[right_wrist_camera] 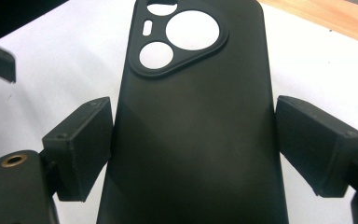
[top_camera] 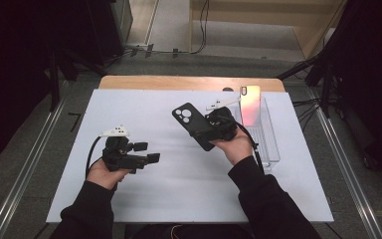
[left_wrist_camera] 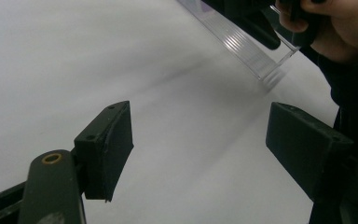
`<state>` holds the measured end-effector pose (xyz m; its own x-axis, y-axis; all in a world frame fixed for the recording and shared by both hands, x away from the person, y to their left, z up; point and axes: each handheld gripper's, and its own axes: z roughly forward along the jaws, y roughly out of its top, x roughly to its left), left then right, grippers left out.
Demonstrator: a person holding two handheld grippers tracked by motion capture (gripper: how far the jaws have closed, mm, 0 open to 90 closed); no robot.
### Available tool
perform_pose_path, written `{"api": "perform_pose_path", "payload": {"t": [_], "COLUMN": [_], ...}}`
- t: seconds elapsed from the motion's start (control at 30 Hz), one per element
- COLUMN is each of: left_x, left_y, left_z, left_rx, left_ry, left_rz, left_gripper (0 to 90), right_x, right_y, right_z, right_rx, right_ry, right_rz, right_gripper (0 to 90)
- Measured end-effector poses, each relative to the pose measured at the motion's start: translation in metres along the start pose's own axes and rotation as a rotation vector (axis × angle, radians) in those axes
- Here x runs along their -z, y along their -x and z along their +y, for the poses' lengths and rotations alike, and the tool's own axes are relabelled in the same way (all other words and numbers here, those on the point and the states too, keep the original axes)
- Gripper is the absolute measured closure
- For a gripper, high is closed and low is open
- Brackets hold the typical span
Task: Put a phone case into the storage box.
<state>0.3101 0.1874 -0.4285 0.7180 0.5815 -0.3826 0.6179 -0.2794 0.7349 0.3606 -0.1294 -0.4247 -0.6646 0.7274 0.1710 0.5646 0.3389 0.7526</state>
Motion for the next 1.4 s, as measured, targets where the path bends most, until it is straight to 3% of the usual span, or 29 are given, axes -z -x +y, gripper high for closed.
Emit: {"api": "perform_pose_path", "payload": {"t": [0.33, 0.53, 0.83, 0.97, 1.23, 1.4], "left_x": [-0.007, -0.01, -0.019, -0.024, -0.033, -0.039], "left_y": [0.0, 0.0, 0.001, 0.001, -0.003, -0.003], "left_z": [0.013, 0.024, 0.038, 0.042, 0.05, 0.054], "left_rx": [0.044, 0.07, 0.073, 0.082, 0.138, 0.164], "left_ry": [0.007, 0.018, 0.013, 0.014, 0.021, 0.023], "left_rz": [-0.007, -0.022, -0.003, 0.009, 0.009, 0.003], "left_gripper": [23.6, 23.6, 23.6, 23.6, 23.6, 23.8], "right_x": [0.01, 0.012, 0.007, 0.004, 0.0, -0.003], "right_y": [-0.01, -0.019, -0.032, -0.034, -0.047, -0.051], "right_z": [-0.02, -0.029, -0.042, -0.048, -0.056, -0.059], "right_rx": [-0.027, -0.043, -0.064, -0.096, -0.097, -0.119], "right_ry": [0.051, 0.076, 0.114, 0.128, 0.167, 0.189], "right_rz": [-0.015, -0.048, -0.08, -0.081, -0.109, -0.098], "right_gripper": [12.5, 12.5, 12.5, 12.5, 12.5, 12.5]}}
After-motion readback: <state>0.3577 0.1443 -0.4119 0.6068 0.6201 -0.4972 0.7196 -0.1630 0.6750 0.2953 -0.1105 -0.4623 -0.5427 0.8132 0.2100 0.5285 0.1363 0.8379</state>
